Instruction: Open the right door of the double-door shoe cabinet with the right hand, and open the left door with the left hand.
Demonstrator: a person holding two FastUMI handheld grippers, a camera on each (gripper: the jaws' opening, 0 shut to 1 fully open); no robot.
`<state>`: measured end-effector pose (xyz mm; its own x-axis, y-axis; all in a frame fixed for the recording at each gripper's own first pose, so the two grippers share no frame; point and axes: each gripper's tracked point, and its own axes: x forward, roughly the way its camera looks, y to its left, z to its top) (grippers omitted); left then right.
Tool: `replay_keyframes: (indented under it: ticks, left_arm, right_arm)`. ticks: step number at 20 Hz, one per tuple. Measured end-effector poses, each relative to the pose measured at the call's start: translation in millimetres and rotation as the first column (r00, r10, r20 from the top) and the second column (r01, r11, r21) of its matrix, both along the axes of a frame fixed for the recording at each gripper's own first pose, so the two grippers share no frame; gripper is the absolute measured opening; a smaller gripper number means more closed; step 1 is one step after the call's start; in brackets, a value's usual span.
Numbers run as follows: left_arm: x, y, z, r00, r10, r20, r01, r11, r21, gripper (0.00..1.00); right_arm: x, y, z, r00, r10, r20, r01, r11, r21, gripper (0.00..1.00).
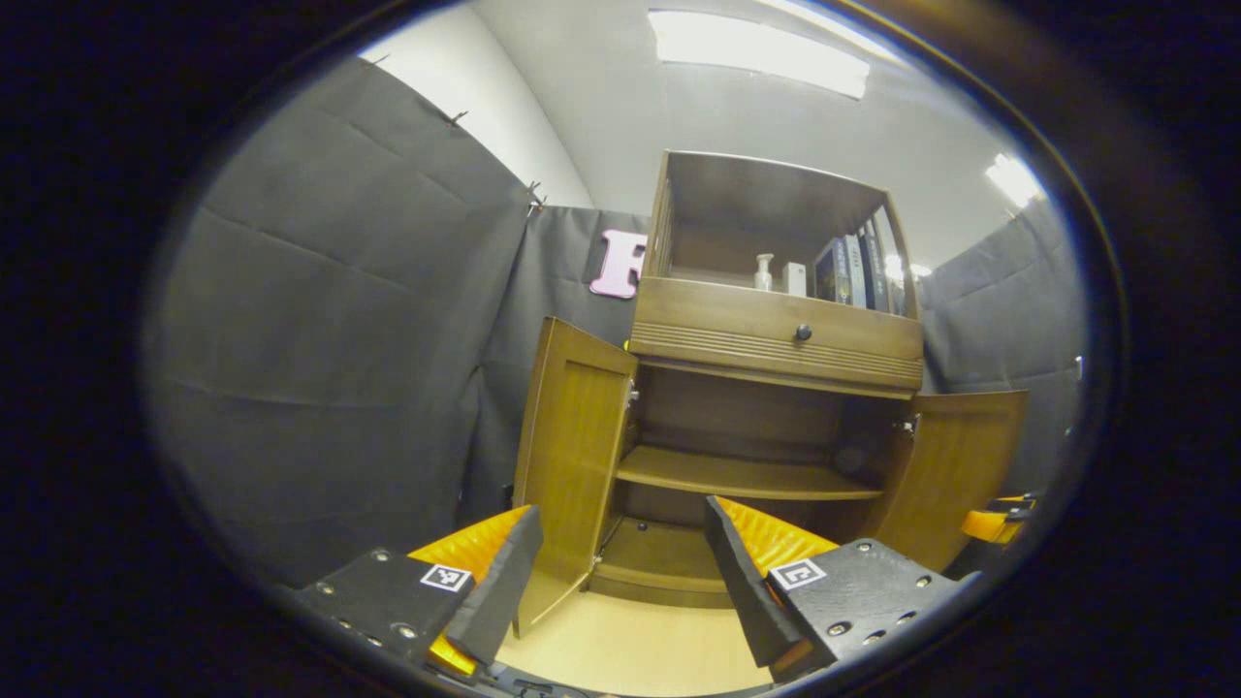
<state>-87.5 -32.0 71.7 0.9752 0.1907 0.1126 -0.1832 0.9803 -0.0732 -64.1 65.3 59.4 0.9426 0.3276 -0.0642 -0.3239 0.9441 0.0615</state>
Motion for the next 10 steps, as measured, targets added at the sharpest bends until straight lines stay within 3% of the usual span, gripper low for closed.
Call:
replay_keyframes:
  ticks: [3, 10]
  left_arm:
    - [-6, -24, 2, 1.000, 0.021, 0.008, -0.021, 0.999, 0.036, 0.96]
    - [-18, -84, 7, 0.996, -0.010, 0.090, 0.009, 1.000, 0.012, 0.96]
  right_arm:
    - [-2, -3, 4, 0.999, 0.040, 0.016, -0.040, 0.999, 0.026, 0.97]
    - [-6, -6, 10, 0.994, 0.108, 0.032, -0.110, 0.993, 0.047, 0.90]
